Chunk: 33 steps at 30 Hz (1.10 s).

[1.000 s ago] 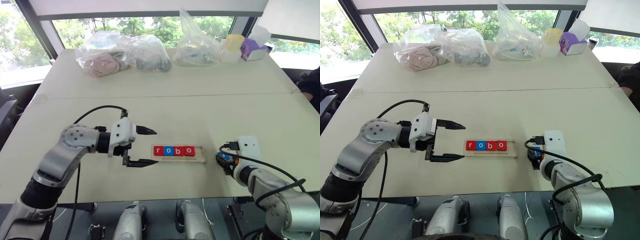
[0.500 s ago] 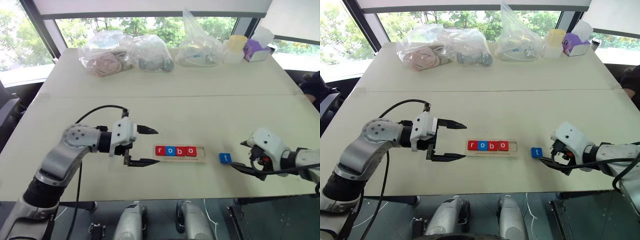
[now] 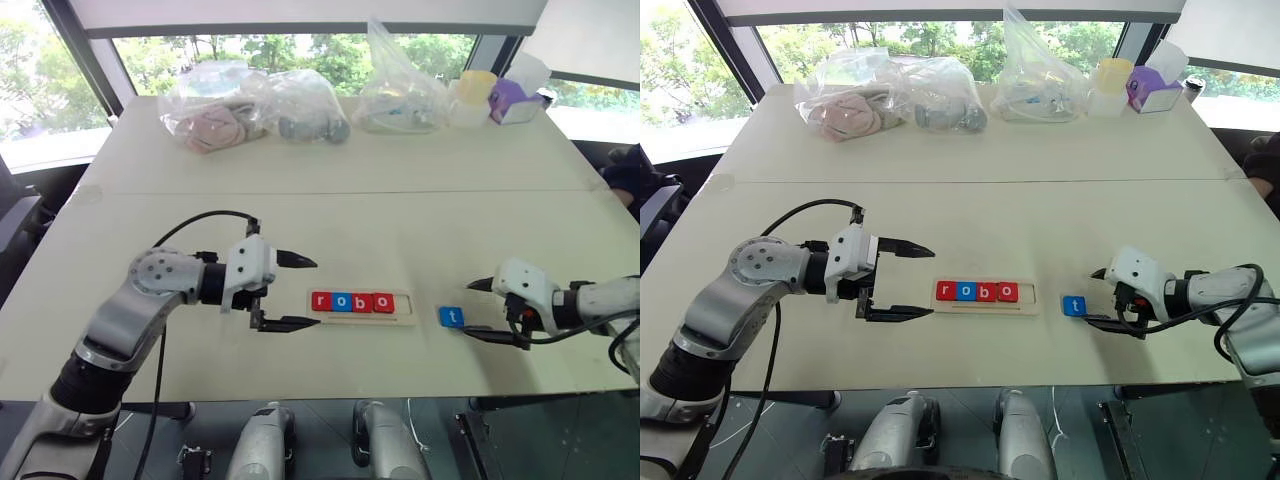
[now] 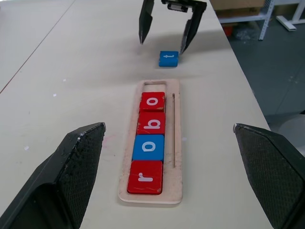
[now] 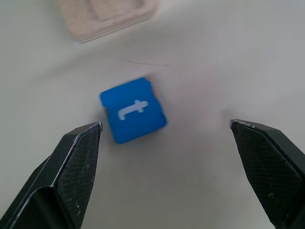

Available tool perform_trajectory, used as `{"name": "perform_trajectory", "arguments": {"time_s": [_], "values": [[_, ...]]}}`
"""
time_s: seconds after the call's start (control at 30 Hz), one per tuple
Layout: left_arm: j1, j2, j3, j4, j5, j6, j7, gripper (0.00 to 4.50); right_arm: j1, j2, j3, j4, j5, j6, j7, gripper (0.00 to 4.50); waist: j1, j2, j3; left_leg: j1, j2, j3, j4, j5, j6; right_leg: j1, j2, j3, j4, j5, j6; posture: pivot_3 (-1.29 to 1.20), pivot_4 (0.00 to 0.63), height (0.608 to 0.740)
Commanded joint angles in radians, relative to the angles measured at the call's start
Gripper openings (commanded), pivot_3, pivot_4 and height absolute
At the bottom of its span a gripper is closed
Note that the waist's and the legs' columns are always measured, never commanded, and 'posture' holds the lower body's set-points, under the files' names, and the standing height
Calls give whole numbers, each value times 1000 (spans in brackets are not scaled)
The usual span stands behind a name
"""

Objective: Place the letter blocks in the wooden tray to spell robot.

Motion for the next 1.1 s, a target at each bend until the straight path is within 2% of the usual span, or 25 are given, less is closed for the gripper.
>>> {"name": "perform_trajectory", "arguments": {"time_s": [0.03, 0.53, 0.63, 0.77, 0.8, 1.1], "values": [[-4, 10, 22, -28, -3, -6, 7, 4500, -22, -8, 6, -4, -5, -32, 25, 4424, 0, 0, 0, 0, 0, 0, 0, 0, 0, 0, 0, 0, 0, 0, 0, 0, 150, 740], [-9, 17, 19, -41, -6, -1, 12, 4500, -56, 20, 56, 43, -51, -133, 34, 4424, 0, 0, 0, 1, 0, 0, 1, 0, 0, 1, 0, 0, 1, 0, 0, 0, 150, 740], [-9, 20, 20, -42, -5, -1, 11, 4500, -63, 22, 66, 48, -56, -137, 35, 3608, 0, 0, 0, 2, 0, 0, 1, 0, 0, 1, 0, 0, 1, 0, 0, 0, 150, 740], [-9, 22, 19, -41, -7, -2, 11, 4500, -81, 31, 74, 64, -62, -149, 33, 1467, -1, 0, 0, 3, 0, 0, 1, 0, 0, 3, 0, 0, 1, 0, 0, 0, 150, 740], [-7, 24, 20, -43, -7, -2, 12, 4500, -84, 33, 71, 61, -58, -143, 34, 1112, -1, 0, 0, 4, 0, 0, 1, 0, 0, 4, 0, 0, 1, 0, 0, 0, 150, 740], [-5, 25, 18, -46, -10, 0, 16, 4500, -166, 30, 64, -68, 15, -4, 73, 1120, -2, 0, 0, 6, 0, 0, 1, 0, 0, 5, 0, 0, 1, 0, 0, 0, 150, 740]]}}
